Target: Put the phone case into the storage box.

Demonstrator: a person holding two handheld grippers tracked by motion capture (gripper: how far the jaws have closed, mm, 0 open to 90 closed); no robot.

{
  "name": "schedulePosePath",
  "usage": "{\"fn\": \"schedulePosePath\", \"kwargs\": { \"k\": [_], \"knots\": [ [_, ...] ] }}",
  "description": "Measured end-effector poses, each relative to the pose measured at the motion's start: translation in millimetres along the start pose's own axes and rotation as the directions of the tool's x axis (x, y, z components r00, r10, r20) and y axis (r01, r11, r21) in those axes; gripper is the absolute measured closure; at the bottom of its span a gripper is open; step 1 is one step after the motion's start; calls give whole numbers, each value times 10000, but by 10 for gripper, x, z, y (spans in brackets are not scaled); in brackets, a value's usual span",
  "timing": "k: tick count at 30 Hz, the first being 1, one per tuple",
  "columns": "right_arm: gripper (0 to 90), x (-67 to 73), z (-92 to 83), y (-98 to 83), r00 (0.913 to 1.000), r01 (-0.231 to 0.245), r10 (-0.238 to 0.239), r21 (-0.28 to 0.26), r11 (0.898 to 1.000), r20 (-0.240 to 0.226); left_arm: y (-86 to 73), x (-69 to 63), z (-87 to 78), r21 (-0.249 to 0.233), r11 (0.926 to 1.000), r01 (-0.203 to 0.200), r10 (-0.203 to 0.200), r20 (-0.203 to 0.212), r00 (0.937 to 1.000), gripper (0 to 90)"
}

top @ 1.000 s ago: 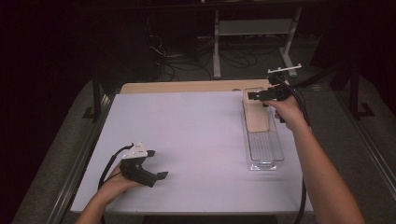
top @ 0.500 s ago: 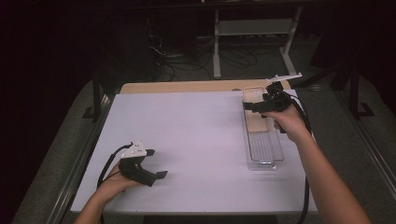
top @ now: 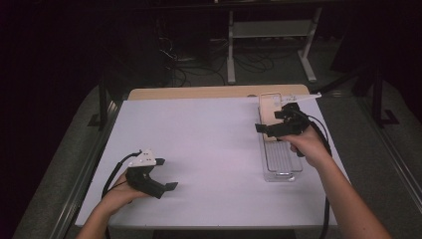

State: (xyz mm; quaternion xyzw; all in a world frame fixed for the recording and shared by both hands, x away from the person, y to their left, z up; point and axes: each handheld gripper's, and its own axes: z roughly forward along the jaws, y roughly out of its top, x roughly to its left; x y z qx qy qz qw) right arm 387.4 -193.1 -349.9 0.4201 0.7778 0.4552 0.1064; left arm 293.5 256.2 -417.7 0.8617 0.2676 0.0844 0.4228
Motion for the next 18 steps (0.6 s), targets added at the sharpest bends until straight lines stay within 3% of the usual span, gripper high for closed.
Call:
{"fn": "schedulePosePath", "kwargs": {
  "k": [6, 18],
  "knots": [
    [19, 73, -51, -156, 9997, 148, -149, -82, 9999, -196, 80, 30, -35, -173, 9998, 64, -61, 165, 9998, 11],
    [19, 199, -194, -446, 9973, 521, -534, -269, 9983, -498, 231, 39, -24, 145, 9997, -194, 189, 364, 9992, 12]
  ]
}}
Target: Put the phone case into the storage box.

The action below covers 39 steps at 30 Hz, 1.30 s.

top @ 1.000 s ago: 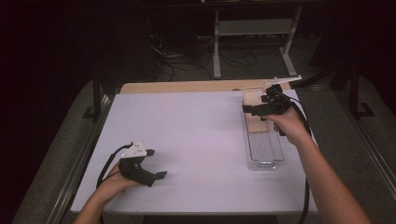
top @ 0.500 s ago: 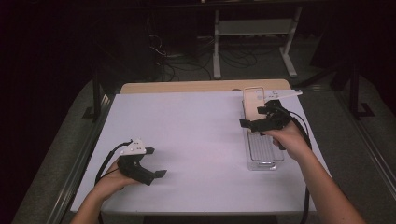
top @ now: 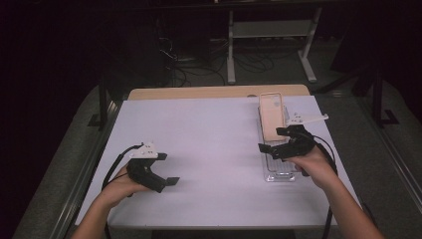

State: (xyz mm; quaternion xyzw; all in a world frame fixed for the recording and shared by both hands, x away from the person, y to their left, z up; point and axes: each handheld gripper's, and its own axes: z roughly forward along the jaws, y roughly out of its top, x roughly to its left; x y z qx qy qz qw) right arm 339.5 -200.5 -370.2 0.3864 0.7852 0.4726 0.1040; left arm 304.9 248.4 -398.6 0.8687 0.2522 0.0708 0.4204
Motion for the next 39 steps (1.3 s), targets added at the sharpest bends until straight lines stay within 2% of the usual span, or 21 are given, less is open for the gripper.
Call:
{"fn": "schedulePosePath", "kwargs": {
  "k": [1, 3, 6, 8, 10, 19, 29, 39],
  "knots": [
    [19, 9, -18, -20, 10000, -16, 16, -18, 10000, -34, 14, -9, 6, -30, 9999, 165, -165, 20, 9999, 14],
    [19, 26, -54, -64, 9999, 53, -55, -119, 9999, -108, 49, 3, 3, 45, 10000, -43, 43, -11, 10000, 14],
    [20, 47, -98, -132, 9997, 103, -107, -217, 9997, -207, 79, -16, 3, -96, 9999, 57, -57, 24, 10000, 14],
    [20, 67, -124, -183, 9996, 106, -112, -210, 9997, -263, 79, -14, 9, -178, 9998, -18, 17, -62, 10000, 14],
    [20, 86, -140, -232, 9995, 170, -176, -197, 9997, -279, 75, -15, 14, -82, 9999, -94, 94, -55, 9999, 14],
    [20, 189, -153, -392, 9988, 403, -403, -16, 9992, -263, 50, -28, -49, -264, 9996, -47, 43, -134, 9999, 14],
    [20, 254, -109, -522, 9972, 739, -731, 485, 9961, -180, 28, -43, -76, -295, 9995, -142, 138, -111, 9998, 14],
    [21, 282, -108, -530, 9964, 843, -839, 481, 9953, -99, 23, -58, -64, -223, 9996, -167, 166, -38, 9999, 14]
  ]
}}
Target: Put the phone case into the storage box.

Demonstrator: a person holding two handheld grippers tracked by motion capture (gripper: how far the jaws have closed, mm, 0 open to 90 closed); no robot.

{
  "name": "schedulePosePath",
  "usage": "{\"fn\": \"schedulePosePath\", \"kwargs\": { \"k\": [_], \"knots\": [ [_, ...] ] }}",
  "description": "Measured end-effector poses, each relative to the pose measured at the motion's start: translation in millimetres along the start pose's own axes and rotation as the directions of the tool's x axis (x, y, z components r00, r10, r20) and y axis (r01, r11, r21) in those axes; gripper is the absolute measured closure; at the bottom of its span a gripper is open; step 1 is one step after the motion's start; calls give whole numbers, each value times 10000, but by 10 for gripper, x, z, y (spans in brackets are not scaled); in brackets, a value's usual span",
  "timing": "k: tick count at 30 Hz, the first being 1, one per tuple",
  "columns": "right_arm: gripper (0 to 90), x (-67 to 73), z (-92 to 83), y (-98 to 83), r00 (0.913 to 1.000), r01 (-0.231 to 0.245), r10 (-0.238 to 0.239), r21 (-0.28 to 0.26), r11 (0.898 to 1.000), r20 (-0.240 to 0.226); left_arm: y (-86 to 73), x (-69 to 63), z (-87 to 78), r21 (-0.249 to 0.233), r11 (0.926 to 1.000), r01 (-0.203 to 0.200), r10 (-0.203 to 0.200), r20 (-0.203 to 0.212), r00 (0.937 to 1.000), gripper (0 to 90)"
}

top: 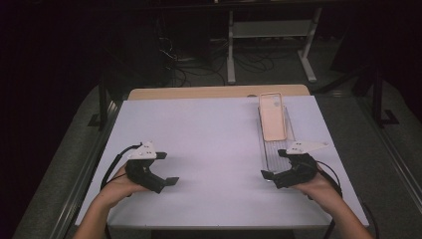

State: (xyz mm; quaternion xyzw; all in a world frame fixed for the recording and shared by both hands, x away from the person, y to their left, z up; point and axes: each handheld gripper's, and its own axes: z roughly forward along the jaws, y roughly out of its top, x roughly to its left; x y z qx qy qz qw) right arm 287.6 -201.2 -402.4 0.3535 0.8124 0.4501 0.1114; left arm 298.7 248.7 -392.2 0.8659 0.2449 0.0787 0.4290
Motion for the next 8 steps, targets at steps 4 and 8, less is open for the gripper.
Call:
{"fn": "schedulePosePath", "kwargs": {
  "k": [4, 8],
  "knots": [
    [21, 1, -1, 3, 10000, 15, -15, -18, 10000, 0, -2, -1, 0, 4, 10000, -11, 11, 13, 10000, 14],
    [21, 3, -4, 4, 10000, 32, -32, -17, 10000, 3, -16, 3, 10, -1, 10000, -60, 60, 3, 10000, 14]
  ]
}}
